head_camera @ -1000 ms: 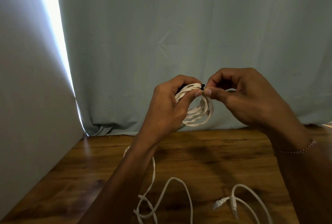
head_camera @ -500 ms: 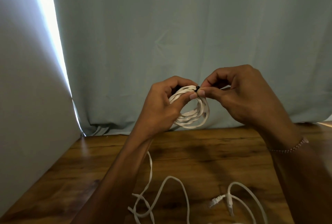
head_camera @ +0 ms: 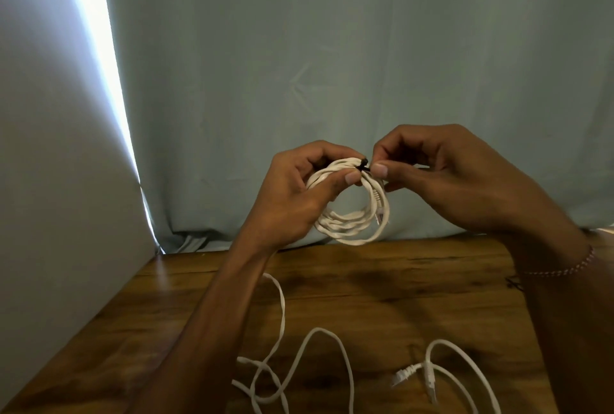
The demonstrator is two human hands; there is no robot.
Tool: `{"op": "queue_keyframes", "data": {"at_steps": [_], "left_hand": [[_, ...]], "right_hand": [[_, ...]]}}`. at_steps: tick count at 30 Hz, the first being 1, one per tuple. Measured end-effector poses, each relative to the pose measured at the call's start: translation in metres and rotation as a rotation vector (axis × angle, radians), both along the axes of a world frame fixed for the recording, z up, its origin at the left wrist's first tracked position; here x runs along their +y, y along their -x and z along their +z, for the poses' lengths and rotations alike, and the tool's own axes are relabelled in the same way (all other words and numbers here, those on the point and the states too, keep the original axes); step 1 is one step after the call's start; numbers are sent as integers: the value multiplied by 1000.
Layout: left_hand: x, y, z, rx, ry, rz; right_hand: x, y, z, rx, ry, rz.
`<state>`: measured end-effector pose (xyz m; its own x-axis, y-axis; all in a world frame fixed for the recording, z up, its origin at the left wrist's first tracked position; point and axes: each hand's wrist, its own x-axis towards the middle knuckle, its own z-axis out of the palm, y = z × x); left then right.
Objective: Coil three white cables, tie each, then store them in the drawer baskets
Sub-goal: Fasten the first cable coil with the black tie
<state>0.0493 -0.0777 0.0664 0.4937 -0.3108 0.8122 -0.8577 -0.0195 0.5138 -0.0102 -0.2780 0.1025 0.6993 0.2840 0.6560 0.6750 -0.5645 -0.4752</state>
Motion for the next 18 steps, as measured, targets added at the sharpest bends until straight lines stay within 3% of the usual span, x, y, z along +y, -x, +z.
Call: {"op": "queue_keyframes", "data": {"at_steps": [12,18], "left_hand": [[1,-5,-3,-20,-132,2],[4,-5,-2,39,-53,-7]], "right_hand": [[5,1,-4,62,106,-182],[9,3,-2,43,-14,-170]]}}
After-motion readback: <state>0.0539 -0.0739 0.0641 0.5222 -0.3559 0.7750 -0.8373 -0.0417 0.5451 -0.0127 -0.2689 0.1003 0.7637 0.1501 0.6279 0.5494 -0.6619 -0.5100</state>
